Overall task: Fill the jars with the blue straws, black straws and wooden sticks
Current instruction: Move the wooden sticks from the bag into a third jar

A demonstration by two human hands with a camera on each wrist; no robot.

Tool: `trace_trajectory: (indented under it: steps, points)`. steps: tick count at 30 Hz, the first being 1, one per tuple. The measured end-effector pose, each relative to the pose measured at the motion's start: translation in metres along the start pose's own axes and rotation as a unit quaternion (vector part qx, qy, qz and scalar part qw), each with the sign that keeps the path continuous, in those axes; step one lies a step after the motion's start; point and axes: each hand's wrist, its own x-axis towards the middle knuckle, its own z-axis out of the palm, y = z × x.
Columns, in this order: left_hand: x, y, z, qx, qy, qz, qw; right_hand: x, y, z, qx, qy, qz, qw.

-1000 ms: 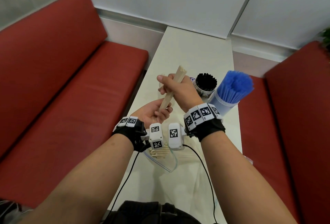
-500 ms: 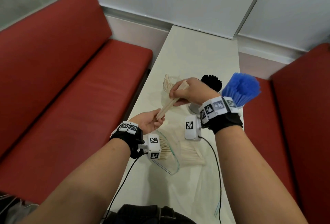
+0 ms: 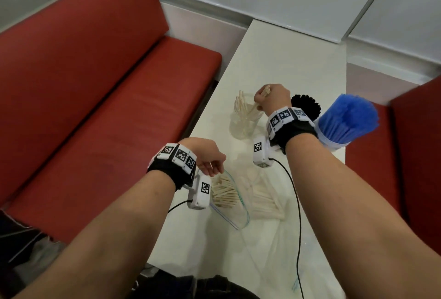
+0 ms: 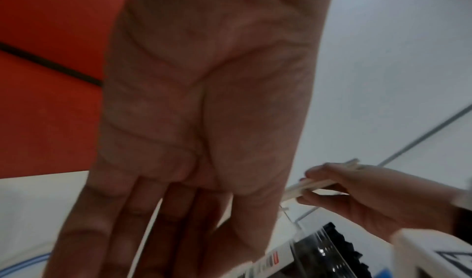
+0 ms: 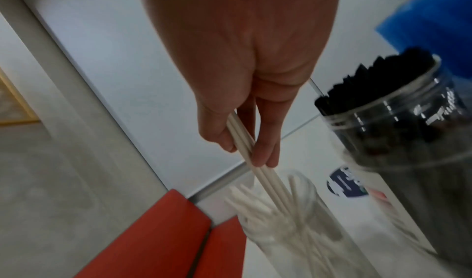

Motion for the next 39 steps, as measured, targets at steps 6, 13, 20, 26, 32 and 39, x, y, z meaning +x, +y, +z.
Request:
trace_trajectory:
  steps: [6,13,20,26,32,39]
  points:
    - [0.014,-0.012,0.013,0.072,-0.007,0.141,0.987,0.02,0.022,0.04,-0.084,-0.041,0.021,0.995]
    - [0.035,-0.036,0.02,0.226,0.061,0.176,0.956,0.019,0.036,0.056,-0.067,-0.038,0.004,0.997]
    - [0.065,-0.061,0.064,0.391,0.135,0.142,0.899,-0.01,0.033,0.053,-0.06,0.095,-0.097,0.989]
    - [0.06,-0.06,0.076,0.418,0.228,0.155,0.866,-0.055,0.039,0.052,0.088,0.113,-0.145,0.979]
    - [0.048,-0.039,0.068,0.371,0.218,0.13,0.893,-0.099,0.036,0.048,0.176,-0.21,-0.06,0.96]
    - [0.026,-0.031,0.065,0.318,0.195,0.077,0.925,-0.129,0.043,0.052,-0.126,-0.311,-0.054,0.941]
